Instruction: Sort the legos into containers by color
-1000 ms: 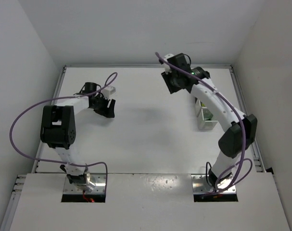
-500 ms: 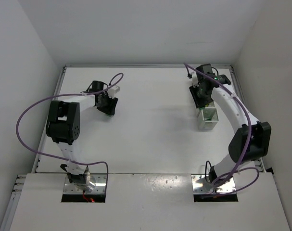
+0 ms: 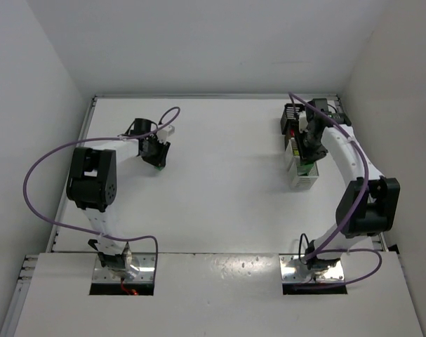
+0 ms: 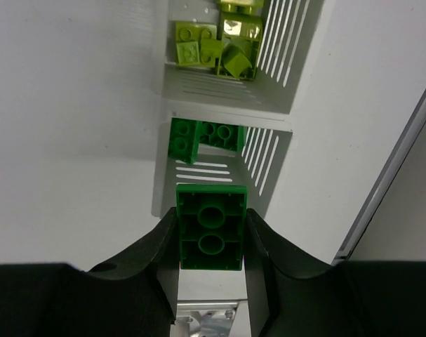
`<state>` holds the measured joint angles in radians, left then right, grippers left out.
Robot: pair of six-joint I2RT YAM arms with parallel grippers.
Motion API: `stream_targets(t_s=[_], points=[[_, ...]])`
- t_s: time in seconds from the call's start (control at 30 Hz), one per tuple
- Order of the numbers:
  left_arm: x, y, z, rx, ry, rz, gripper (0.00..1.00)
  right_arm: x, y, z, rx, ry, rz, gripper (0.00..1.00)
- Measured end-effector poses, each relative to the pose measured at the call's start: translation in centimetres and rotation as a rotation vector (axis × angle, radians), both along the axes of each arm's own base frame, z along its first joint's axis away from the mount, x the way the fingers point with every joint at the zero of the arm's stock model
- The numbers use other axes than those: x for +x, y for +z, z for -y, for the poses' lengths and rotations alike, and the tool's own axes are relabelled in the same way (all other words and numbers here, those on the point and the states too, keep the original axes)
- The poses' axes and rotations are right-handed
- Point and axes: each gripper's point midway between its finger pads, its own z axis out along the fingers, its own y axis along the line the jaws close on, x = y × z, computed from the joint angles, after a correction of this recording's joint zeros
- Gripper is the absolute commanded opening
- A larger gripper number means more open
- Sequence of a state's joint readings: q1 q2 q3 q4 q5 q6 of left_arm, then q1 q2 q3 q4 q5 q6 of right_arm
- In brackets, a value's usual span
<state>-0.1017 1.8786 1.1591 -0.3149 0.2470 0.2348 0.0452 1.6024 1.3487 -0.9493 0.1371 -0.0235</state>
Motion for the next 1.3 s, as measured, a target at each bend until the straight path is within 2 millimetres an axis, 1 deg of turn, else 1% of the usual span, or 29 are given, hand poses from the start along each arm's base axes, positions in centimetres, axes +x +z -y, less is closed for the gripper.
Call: stream_targets(t_s=[0.03,0.07,0.13,0.17,0.23,0.27,0.3,0.4,0.47,0.5,0.53,0.6,0.63,0.67,0.7,0.77,0.87,0.97,1.03,1.13,1.3], points=[[0.0,0.0,0.0,-0.002,-0.001,0.001,0.22,-0.2,-0.3,0.3,0.004,-0.011,-0.01,0.09],[0.0,0.0,0.1,-0.005,-0.003,0.002,0.22,-0.4,-0.6,0.5,0.007,-0.017,-0.02,0.13],[-0.2,0.1,0.4,-0.019,-0.012,-0.002,0.18,-0.9,-1.3,0.9,0.011,-0.028,-0.045,0.3],[-0.2,0.1,0.7,-0.027,-0.019,-0.003,0.18,-1.1,-1.6,1.1,0.014,-0.034,-0.056,0.46],[-0.4,0.2,1.3,-0.046,-0.032,-0.008,0.15,-1.2,-2.0,1.3,0.02,-0.042,-0.07,0.61],[-0.6,0.2,1.7,-0.059,-0.043,-0.014,0.15,-1.3,-2.1,1.3,0.025,-0.042,-0.075,0.66],[-0.8,0.3,2.2,-0.072,-0.055,-0.019,0.13,-1.2,-2.2,1.3,0.03,-0.04,-0.077,0.72],[-1.5,1.2,4.1,-0.138,-0.107,-0.024,0.08,-0.9,-1.9,0.7,0.06,-0.026,-0.077,0.73],[-1.9,2.8,5.4,-0.206,-0.145,-0.01,0.06,0.1,-0.7,-0.2,0.112,-0.007,-0.051,0.73],[-2.0,4.0,6.3,-0.256,-0.165,0.005,0.04,0.8,0.2,-1.2,0.164,0.012,-0.026,0.73],[-2.0,4.9,6.9,-0.29,-0.183,0.02,0.04,1.5,1.0,-1.4,0.178,0.019,0.0,0.73],[-2.1,7.7,8.6,-0.398,-0.217,0.059,0.04,2.5,3.1,-3.7,0.292,0.073,0.049,0.72],[-2.1,9.2,9.5,-0.457,-0.237,0.08,0.04,3.0,4.2,-5.3,0.372,0.112,0.074,0.72],[-2.1,10.4,10.1,-0.5,-0.252,0.097,0.04,3.2,5.0,-6.6,0.433,0.139,0.088,0.71],[-2.3,11.5,10.7,-0.544,-0.261,0.104,0.04,3.3,5.7,-8.1,0.505,0.169,0.095,0.69],[-2.2,13.4,11.7,-0.624,-0.266,0.115,0.01,2.6,6.4,-11.0,0.634,0.218,0.07,0.68],[-1.9,15.2,12.7,-0.723,-0.226,0.099,0.0,1.5,6.1,-14.8,0.773,0.271,0.005,0.68],[-1.4,17.0,13.6,-0.849,-0.14,0.076,0.0,0.3,5.4,-18.7,0.89,0.299,-0.085,0.68],[-1.3,17.8,13.9,-0.947,-0.067,0.039,0.0,-0.1,5.2,-20.9,0.958,0.305,-0.134,0.68],[-1.4,18.7,14.1,-1.097,0.052,-0.042,0.0,0.4,5.0,-24.2,1.058,0.289,-0.183,0.68],[-0.6,19.8,13.5,-1.23,0.214,-0.153,0.0,1.4,4.5,-27.7,1.17,0.236,-0.256,0.68]])
